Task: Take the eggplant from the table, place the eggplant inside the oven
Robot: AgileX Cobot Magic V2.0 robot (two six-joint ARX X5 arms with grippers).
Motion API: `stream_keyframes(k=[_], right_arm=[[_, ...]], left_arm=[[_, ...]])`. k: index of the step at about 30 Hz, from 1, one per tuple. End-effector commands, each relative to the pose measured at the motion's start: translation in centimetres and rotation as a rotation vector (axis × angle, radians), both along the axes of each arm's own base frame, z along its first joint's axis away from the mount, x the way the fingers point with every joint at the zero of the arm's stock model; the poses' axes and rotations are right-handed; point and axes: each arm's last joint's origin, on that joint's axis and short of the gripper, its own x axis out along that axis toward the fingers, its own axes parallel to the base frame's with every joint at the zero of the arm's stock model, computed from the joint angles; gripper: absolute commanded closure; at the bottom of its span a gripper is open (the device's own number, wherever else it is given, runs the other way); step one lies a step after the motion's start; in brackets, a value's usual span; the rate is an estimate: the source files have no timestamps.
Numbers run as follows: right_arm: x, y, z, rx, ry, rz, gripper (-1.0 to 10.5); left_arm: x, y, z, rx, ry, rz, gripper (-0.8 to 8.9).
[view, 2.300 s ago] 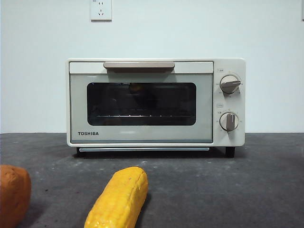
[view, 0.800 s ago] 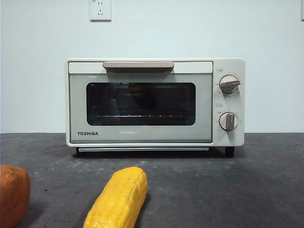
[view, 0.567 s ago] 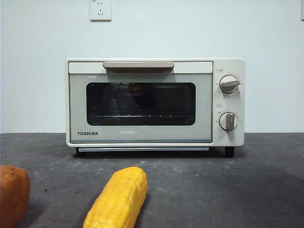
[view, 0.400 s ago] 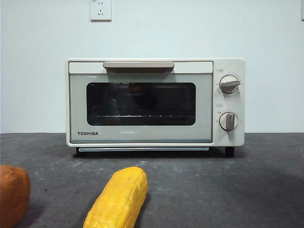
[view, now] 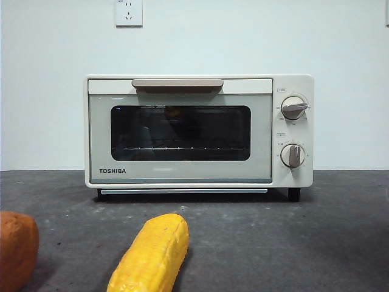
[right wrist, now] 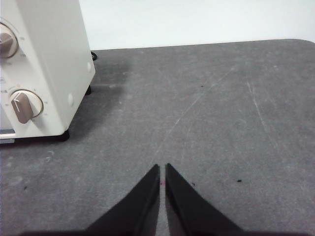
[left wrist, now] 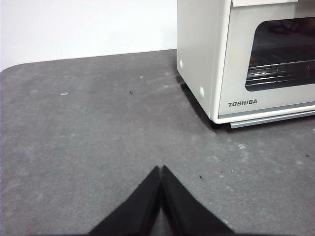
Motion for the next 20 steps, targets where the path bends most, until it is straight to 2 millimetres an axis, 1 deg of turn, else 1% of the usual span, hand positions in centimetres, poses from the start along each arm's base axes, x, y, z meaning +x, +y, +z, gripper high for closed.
stream_keyframes(k=[1,20], right_arm=[[0.03,-0.02,-0.17,-0.004,-0.001,-0.003,9.4],[0.04,-0.02,-0.12,-0.004,-0.006,-0.004,9.4]], left_arm=[[0.09,0.01,-0.91,-0.008,0.036,0.001,8.06],[0.09,0.01,-0.9,-0.008,0.035,0.001,8.06]])
